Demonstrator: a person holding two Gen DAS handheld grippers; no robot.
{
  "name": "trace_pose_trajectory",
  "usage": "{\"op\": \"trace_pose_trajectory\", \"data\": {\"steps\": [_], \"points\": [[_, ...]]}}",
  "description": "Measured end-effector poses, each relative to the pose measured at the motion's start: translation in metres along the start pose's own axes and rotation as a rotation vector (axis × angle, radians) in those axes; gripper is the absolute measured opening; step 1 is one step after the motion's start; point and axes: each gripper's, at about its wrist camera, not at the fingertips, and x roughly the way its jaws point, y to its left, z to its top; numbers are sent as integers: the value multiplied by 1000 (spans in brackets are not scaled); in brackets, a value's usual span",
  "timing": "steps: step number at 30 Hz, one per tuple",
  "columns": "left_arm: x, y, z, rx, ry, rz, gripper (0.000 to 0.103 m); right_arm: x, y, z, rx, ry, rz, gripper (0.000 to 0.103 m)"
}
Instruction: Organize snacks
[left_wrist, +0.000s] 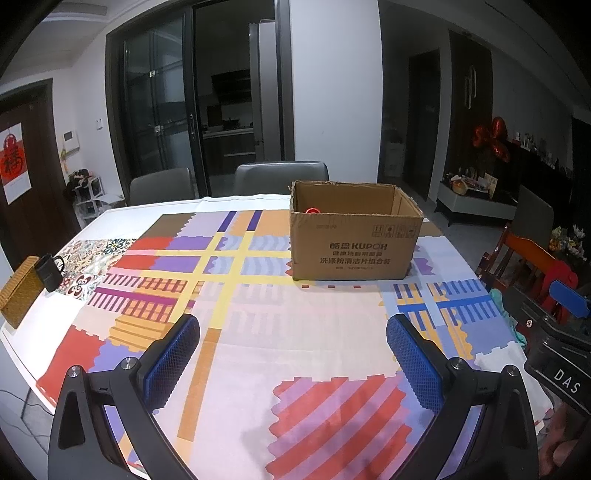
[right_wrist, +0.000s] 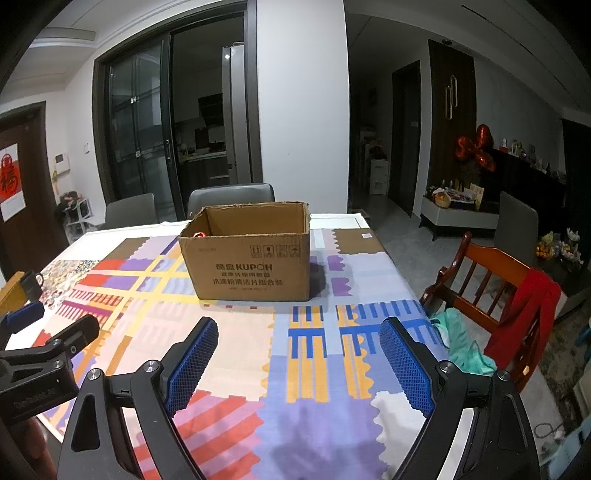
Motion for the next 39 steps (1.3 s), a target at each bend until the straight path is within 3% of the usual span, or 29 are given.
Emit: {"op": "trace_pose_trajectory", "data": {"steps": [39], "points": [[-4, -2, 3, -7, 3, -11, 103, 0, 4, -2, 3, 3, 2, 90]]}}
